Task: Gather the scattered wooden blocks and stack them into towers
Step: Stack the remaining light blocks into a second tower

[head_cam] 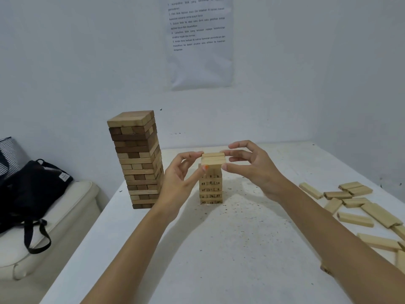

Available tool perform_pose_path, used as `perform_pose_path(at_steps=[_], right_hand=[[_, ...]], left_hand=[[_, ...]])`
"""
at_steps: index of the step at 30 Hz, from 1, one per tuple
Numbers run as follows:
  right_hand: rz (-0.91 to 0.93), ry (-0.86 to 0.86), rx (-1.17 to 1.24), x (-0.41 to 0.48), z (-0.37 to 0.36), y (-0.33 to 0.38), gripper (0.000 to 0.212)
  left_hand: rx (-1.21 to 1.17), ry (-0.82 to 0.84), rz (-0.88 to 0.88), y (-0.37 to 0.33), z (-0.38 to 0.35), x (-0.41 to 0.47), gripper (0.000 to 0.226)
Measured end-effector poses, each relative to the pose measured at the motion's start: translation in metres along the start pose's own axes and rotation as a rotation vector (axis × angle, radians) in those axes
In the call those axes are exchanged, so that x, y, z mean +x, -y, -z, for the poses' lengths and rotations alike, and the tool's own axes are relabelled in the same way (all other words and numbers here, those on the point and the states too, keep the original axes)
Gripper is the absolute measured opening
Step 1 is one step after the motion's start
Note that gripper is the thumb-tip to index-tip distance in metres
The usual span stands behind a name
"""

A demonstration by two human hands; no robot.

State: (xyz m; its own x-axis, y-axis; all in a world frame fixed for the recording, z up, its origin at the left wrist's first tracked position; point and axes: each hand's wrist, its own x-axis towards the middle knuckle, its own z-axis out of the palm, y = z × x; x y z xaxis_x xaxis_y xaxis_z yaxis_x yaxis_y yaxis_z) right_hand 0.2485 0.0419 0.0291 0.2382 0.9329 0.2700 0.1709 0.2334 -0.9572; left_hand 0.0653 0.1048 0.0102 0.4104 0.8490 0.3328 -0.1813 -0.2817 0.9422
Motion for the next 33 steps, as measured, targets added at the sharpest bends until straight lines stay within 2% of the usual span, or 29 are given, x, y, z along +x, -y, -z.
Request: perform_pose_path(at_steps=[12,28,33], right_hand=[[-0.017,-0.035,-0.042,0.003,-0.01,-0.015,0.044],[-0.037,-0.022,-0.042,0.001,-0.013,-0.02,0.045],[-0.104,-0.069,0.085,-0.003,-0.012,-0.011,0.037]], left_hand=[[0.058,-0.043,0.04,0.007,0.006,-0.001,0.025],[0.147,-0.048,0.044,0.011,0.006,-0.002,0.037],[0.136,-0.114,0.072,0.0,-0.002,-0.008,0.038]])
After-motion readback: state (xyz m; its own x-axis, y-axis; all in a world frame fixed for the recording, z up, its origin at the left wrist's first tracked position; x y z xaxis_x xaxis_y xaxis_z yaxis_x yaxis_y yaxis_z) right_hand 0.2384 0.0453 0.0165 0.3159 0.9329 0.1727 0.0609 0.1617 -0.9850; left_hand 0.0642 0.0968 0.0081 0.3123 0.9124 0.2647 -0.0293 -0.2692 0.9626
